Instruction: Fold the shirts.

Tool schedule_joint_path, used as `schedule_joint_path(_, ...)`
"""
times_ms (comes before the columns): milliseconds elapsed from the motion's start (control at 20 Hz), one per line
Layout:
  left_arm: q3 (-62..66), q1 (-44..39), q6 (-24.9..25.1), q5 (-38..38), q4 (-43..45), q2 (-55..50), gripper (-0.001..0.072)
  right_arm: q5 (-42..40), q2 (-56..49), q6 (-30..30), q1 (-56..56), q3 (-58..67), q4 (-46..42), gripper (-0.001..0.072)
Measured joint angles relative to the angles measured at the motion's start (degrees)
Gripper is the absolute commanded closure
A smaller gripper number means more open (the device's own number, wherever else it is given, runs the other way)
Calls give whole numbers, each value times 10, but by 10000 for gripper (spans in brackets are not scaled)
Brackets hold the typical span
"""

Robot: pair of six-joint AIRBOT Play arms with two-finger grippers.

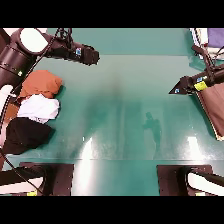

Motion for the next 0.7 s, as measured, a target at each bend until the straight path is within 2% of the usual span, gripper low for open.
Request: schedule_joint_path(700, 0, 0, 0, 2, -4, 0, 679, 6, 0, 0, 0, 0, 0, 694)
